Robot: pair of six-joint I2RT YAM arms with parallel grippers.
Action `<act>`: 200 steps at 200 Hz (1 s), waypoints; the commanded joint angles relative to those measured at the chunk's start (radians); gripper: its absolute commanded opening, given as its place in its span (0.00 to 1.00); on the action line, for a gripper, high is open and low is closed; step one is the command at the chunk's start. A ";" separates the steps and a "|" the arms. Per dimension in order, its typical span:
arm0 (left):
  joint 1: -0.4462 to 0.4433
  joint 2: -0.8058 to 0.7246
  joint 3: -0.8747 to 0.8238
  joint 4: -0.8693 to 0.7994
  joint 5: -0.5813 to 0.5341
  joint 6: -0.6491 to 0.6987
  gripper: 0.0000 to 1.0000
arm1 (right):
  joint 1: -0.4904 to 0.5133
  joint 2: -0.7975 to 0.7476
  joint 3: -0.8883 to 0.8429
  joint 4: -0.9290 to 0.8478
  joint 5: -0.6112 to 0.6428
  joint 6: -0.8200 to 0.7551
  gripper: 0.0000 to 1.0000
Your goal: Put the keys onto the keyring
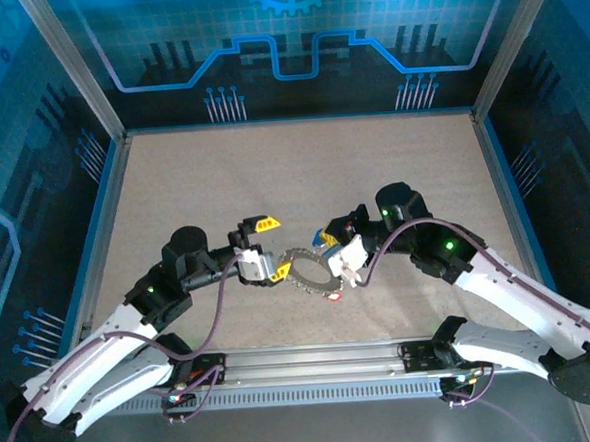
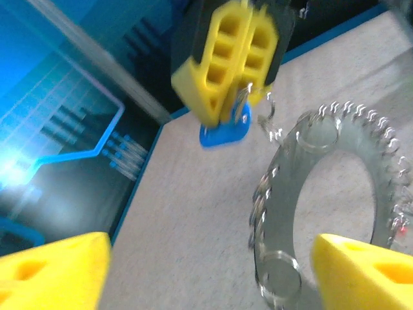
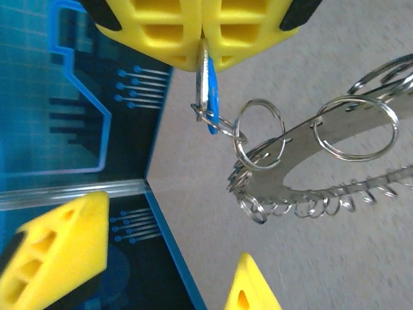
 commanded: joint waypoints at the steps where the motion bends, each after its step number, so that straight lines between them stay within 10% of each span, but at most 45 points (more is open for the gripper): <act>1: 0.048 -0.012 -0.017 0.082 -0.137 -0.174 0.97 | 0.027 0.036 0.086 -0.063 0.219 -0.207 0.00; 68: 0.321 0.012 -0.033 0.076 -0.439 -0.802 0.99 | 0.053 0.197 0.226 -0.118 0.611 -0.551 0.00; 103: 0.541 0.030 -0.068 0.005 -0.350 -1.150 0.99 | 0.052 0.311 0.375 -0.323 0.732 -0.499 0.00; 200: 0.776 0.170 0.047 -0.241 -0.195 -1.381 0.99 | 0.084 0.565 0.643 -0.587 0.660 -0.101 0.00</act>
